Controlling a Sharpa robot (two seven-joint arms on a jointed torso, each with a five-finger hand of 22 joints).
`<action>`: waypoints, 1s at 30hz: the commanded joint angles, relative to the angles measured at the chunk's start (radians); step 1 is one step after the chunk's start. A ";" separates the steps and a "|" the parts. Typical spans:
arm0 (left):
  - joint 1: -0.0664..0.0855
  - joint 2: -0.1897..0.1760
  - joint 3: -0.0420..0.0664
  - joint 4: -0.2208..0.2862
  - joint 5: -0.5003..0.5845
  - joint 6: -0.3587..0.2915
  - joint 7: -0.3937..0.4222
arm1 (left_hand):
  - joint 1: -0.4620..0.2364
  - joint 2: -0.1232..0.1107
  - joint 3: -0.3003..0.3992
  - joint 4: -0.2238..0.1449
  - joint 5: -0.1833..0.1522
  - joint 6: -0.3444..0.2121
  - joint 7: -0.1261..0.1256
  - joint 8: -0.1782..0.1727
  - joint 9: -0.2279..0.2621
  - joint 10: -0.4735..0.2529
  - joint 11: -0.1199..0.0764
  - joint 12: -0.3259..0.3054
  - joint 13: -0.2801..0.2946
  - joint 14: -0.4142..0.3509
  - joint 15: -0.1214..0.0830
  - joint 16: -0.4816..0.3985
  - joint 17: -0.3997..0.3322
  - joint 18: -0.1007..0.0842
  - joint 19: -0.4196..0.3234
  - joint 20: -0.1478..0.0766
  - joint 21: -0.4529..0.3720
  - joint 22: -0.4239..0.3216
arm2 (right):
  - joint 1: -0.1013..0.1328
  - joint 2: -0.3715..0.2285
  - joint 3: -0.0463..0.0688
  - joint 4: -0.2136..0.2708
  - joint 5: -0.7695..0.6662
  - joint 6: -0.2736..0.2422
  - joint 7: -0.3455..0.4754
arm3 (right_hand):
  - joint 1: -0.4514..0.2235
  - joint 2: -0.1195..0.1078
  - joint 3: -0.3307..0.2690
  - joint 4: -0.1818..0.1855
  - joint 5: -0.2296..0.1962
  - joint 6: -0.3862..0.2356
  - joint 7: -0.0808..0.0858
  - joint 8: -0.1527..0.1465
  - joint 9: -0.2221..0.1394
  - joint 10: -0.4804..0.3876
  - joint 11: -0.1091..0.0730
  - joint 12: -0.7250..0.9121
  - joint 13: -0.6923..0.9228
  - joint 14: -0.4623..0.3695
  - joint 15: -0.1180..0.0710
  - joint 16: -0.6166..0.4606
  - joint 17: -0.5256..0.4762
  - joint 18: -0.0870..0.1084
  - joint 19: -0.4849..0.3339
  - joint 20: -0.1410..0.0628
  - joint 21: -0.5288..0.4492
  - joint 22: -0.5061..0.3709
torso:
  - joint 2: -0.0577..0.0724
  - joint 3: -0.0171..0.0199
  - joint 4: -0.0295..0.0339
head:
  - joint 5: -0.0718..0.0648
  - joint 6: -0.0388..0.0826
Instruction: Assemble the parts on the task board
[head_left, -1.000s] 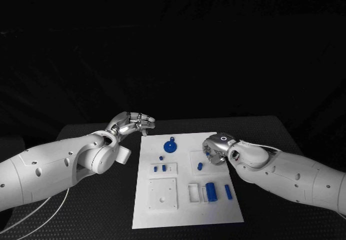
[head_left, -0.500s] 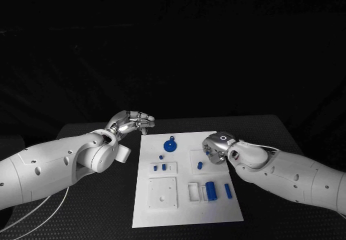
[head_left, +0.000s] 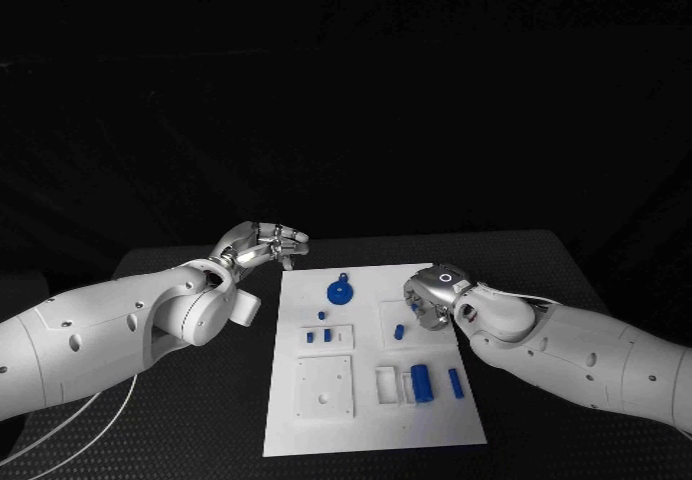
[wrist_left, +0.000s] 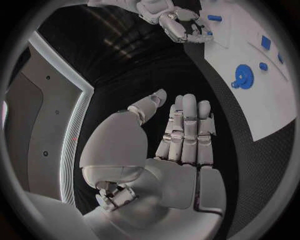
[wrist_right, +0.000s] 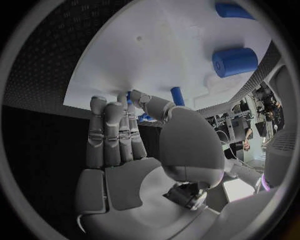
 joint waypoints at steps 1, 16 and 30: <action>0.002 0.002 0.001 0.000 0.006 0.010 0.011 | -0.007 0.000 -0.003 -0.001 0.001 -0.010 0.000 -0.005 0.002 -0.008 -0.001 -0.003 -0.001 0.000 0.006 -0.005 0.002 0.007 0.006 -0.009 -0.005 -0.001 | 0.000 -0.001 0.000 0.014 -0.017 -0.027 0.008 | 0.004 -0.006 0.007 0.002 -0.004 0.006 -0.002 0.007 0.000 0.009 0.001 0.000 0.002 0.000 -0.006 0.005 0.003 0.031 0.009 -0.006 0.005 0.023 | 0.000 -0.0002 -0.0004 | 0.000 0.000; 0.002 0.001 0.001 -0.008 0.006 0.008 0.011 | -0.007 0.000 -0.003 -0.001 0.002 -0.010 0.000 -0.005 0.002 -0.009 -0.001 -0.003 -0.002 0.000 0.006 -0.005 0.002 0.007 0.006 -0.009 -0.005 -0.001 | 0.001 -0.027 0.006 0.049 -0.018 -0.031 0.000 | 0.002 -0.010 0.010 0.004 -0.004 0.011 -0.004 0.008 0.001 0.014 0.000 0.000 0.004 0.003 -0.008 0.006 0.009 0.031 0.011 -0.007 0.012 0.022 | 0.000 -0.0003 -0.0008 | 0.002 0.001; 0.003 -0.002 0.001 -0.012 0.006 0.005 0.011 | -0.007 0.000 -0.004 -0.001 0.004 -0.012 0.001 -0.006 0.002 -0.010 -0.001 -0.003 -0.002 0.000 0.006 -0.006 0.002 0.007 0.007 -0.009 -0.006 0.000 | 0.020 -0.086 0.029 0.157 -0.015 -0.024 -0.012 | 0.000 -0.013 0.014 0.006 -0.004 0.014 -0.005 0.009 0.002 0.018 -0.001 -0.002 0.007 0.004 -0.009 0.006 0.015 0.031 0.010 -0.008 0.017 0.022 | -0.001 -0.0014 -0.0010 | 0.008 -0.002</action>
